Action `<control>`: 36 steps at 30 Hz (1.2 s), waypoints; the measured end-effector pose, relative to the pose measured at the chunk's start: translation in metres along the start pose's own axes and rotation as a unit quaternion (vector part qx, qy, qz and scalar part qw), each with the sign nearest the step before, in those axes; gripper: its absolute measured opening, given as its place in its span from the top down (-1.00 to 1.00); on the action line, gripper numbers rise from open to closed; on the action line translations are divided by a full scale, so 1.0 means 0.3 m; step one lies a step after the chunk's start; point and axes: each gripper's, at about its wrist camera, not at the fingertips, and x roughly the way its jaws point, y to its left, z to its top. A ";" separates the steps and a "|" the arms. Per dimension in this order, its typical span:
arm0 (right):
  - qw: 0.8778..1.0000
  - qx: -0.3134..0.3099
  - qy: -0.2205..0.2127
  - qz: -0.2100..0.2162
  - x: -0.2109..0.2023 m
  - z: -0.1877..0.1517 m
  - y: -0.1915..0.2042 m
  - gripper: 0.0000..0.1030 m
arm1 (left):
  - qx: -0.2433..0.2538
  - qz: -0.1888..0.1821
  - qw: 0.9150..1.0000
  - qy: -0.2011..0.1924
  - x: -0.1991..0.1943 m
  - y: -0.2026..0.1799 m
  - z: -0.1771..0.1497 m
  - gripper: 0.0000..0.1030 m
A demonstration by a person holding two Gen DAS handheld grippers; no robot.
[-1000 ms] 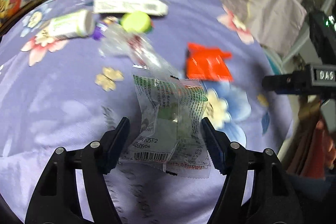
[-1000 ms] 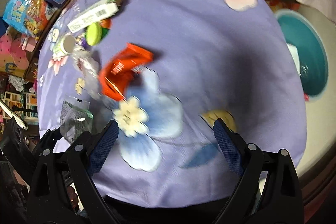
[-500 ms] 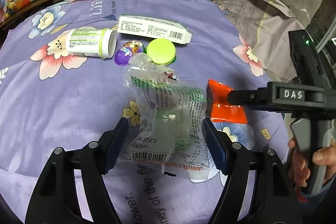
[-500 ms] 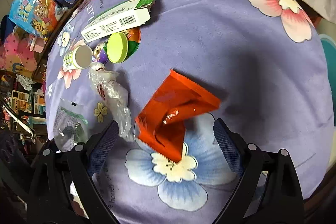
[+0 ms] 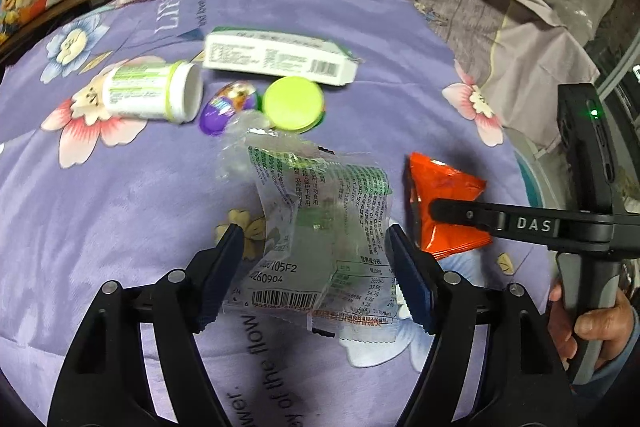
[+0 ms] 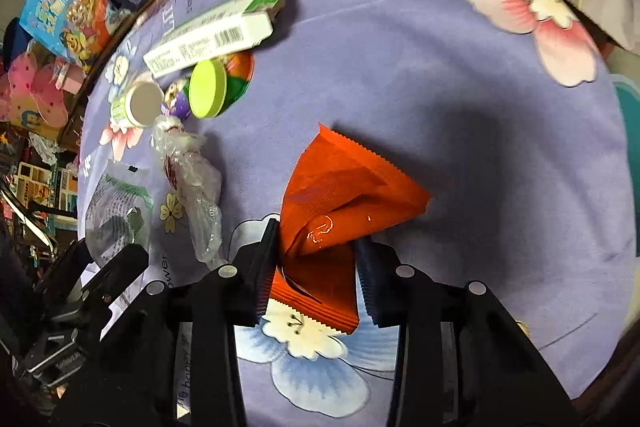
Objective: Collect trash
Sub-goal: 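Carry the clear wrapper and orange wrapper over the teal bin with both tools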
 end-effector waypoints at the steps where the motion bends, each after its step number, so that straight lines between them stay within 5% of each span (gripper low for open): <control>1: 1.000 0.002 -0.006 -0.001 -0.018 -0.001 -0.017 0.32 | 0.004 0.000 1.000 -0.001 0.000 -0.015 0.005 -0.43; 36: 0.985 0.121 -0.127 -0.004 -0.445 -0.054 -0.773 0.30 | 0.172 -0.006 0.985 0.011 0.230 -0.871 0.115 -0.45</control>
